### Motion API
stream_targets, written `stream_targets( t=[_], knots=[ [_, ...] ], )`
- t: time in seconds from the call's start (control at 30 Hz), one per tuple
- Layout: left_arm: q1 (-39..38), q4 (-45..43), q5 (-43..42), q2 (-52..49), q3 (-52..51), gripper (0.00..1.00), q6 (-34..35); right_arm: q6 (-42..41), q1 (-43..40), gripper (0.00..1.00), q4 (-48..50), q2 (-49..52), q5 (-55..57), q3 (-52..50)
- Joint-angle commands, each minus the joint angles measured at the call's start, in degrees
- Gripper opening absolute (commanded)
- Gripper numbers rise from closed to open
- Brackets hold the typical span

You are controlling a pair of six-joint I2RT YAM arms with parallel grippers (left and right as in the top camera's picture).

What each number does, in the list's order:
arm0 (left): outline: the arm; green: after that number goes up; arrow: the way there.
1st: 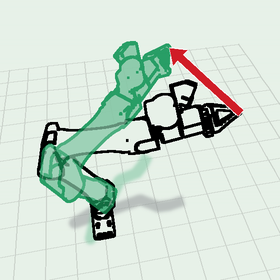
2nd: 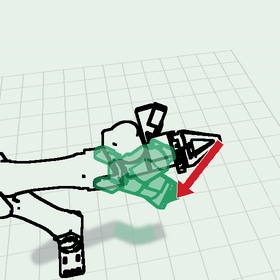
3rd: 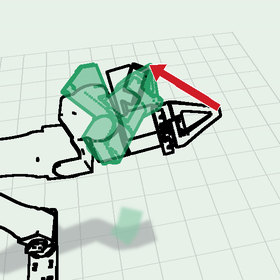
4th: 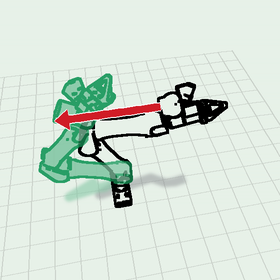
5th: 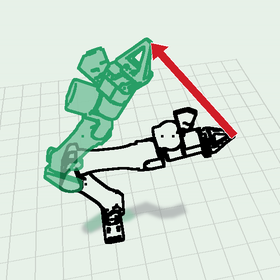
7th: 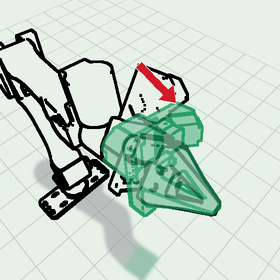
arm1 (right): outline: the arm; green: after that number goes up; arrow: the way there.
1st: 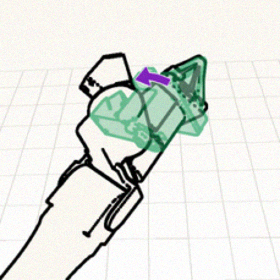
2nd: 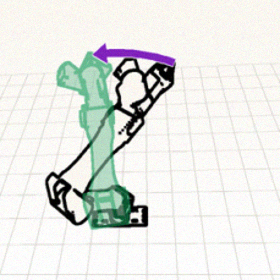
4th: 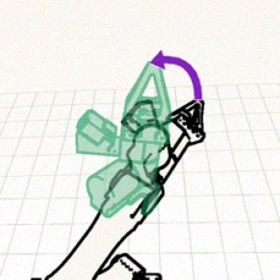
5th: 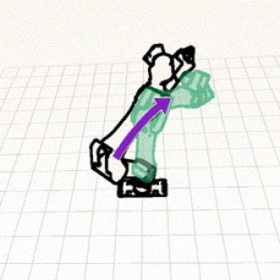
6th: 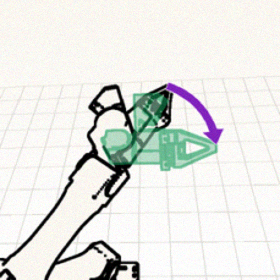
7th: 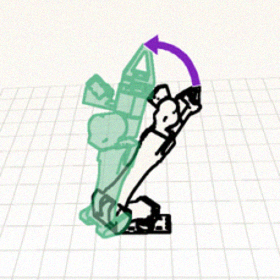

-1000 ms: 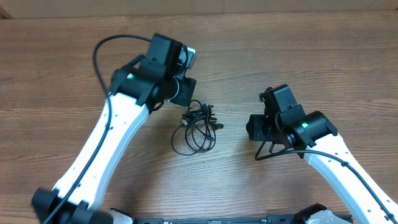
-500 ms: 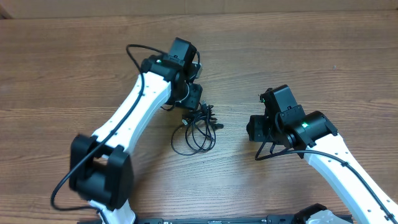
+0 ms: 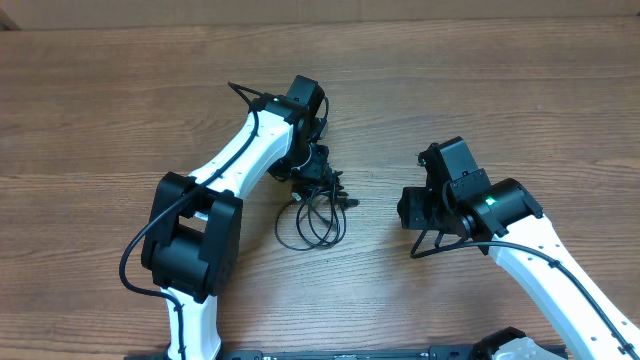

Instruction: Untangle cables

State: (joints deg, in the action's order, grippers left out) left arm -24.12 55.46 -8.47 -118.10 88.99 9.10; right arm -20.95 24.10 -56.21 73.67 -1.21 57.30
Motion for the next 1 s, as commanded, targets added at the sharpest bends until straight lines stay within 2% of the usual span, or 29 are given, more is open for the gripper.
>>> stream_targets(
  t=[0.0, 0.13, 0.23, 0.47, 0.63, 0.73, 0.9, 0.97],
  knots=[
    [0.15, 1.22, -1.46, 1.18, 3.02, 0.04, -0.39, -0.26, 0.04, 0.57, 0.13, 0.07, 0.48, -0.24],
    [0.15, 3.82, -1.49, 5.66, 7.58, 0.04, -1.95, -0.24, 0.04, 0.8, 1.53, 0.07, -1.6, -0.24],
    [0.13, 4.9, -1.99, 9.97, 12.11, 0.04, -3.19, -0.2, 0.04, 0.89, 5.22, 0.07, -6.14, -0.24],
    [0.09, 4.79, -2.12, 20.55, 16.5, 0.04, -4.35, 0.17, 0.04, 0.91, 19.12, 0.07, -19.43, -0.24],
    [0.04, 9.11, -2.12, 22.62, 16.5, 0.04, -4.66, -0.33, 0.04, 0.91, 28.09, 0.07, -24.61, -0.24],
    [0.04, 11.23, -2.45, 22.6, 16.5, 0.04, -4.66, -0.31, 0.04, 0.89, 30.6, 0.07, -24.5, -0.24],
    [0.04, 10.95, -8.98, 23.19, 16.52, 0.04, -7.91, -0.28, 0.04, 0.87, 30.95, 0.07, -24.35, -0.24],
    [0.07, 10.93, -7.5, 23.71, 16.52, 0.04, -9.01, -0.31, 0.04, 0.84, 29.4, 0.07, -23.85, -0.24]
  ],
)
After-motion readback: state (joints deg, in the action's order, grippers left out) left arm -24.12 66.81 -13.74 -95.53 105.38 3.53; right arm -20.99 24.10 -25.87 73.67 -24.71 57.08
